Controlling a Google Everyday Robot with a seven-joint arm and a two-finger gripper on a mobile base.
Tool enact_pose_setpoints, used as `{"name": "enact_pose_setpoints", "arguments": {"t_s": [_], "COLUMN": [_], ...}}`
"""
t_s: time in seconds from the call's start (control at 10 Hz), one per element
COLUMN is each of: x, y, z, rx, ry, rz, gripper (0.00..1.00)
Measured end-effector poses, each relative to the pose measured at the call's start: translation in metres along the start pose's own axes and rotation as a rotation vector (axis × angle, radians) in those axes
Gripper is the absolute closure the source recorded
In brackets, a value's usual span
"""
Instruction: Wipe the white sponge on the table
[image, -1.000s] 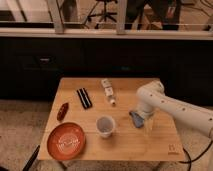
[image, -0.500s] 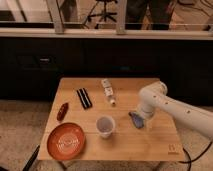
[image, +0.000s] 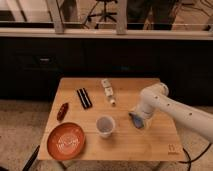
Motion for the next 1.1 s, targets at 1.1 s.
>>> {"name": "enact_pose_setpoints", "arguments": {"t_s": [1.1], "x": [0.024], "y": [-0.024], "z": [-0.006], "rx": [-0.093], "ry": [-0.019], "rz": [-0.545], "gripper": [0.20]}}
